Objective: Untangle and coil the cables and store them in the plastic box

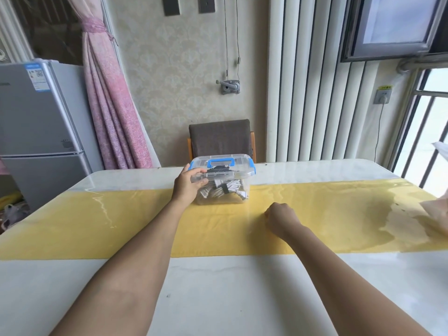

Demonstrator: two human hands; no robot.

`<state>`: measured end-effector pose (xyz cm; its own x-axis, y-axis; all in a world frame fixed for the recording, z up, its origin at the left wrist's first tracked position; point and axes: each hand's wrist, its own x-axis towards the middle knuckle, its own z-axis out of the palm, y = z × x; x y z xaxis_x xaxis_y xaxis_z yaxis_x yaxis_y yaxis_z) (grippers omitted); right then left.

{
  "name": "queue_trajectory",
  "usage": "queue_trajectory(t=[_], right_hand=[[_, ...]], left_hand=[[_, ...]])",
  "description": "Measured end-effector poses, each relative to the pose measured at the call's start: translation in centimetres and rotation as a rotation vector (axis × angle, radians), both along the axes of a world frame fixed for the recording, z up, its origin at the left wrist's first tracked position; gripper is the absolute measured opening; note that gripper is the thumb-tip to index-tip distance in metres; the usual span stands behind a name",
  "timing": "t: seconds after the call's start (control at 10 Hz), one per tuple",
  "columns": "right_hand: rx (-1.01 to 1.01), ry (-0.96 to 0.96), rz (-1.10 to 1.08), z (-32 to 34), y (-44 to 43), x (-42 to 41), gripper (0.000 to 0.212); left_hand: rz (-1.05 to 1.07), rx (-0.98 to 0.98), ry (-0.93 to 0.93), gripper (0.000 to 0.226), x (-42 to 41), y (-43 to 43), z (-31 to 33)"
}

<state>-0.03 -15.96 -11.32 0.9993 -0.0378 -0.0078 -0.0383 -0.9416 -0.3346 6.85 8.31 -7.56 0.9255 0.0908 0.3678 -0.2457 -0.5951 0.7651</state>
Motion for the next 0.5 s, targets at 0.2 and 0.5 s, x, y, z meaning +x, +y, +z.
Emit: queue_trajectory(t=[0.2,0.5], right_hand=[[0.009,0.012,-0.005,0.8,-0.3,0.0,0.025],[0.034,0.117,0.018,1.7,-0.6,-0.7,0.024]], left_hand=[[0.016,0.042,0.065,0.046,-0.7,-0.5,1.1],[-0.053,0.081,0.218,0.046,-3.6,1.8,4.5]])
